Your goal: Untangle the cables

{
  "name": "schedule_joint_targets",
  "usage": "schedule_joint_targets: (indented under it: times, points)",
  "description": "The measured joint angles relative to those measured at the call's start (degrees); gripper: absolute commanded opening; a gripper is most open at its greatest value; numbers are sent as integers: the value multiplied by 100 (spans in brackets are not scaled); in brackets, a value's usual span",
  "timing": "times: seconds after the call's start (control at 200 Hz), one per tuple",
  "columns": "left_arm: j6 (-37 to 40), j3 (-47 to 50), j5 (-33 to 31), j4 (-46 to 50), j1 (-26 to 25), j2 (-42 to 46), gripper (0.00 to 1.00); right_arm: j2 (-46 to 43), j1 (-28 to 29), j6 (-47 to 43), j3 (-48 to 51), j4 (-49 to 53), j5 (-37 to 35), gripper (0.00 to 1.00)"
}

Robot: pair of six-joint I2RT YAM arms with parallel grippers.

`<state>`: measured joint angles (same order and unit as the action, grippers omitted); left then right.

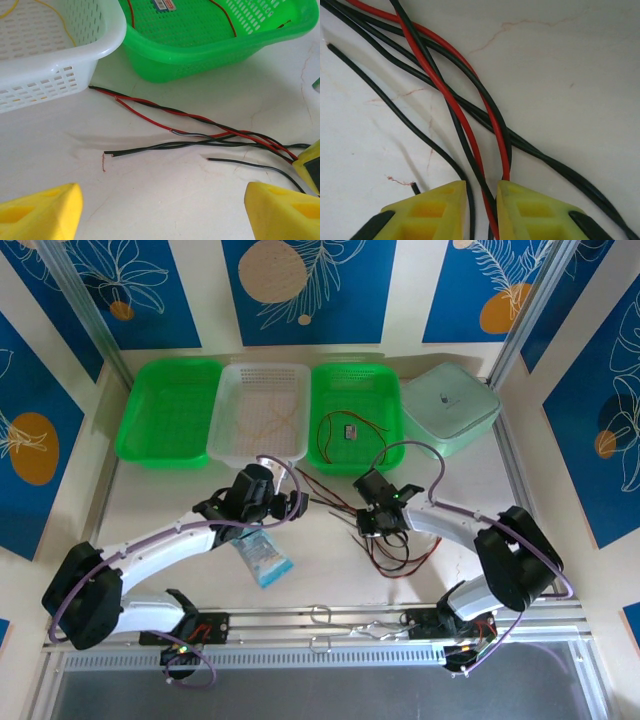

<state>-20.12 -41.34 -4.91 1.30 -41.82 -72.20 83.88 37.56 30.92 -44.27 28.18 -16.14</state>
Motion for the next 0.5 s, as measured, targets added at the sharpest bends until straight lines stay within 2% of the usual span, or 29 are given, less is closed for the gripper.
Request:
schedule_joint_targets:
  times: [0.3,0.5]
  points:
    - [-61,-2,-133,92,-9,146,84,254,22,-201,-42,-59,-107,20]
    - [-105,-2,-234,138,-9,319,83,422,146,-382,-76,-107,-195,7]
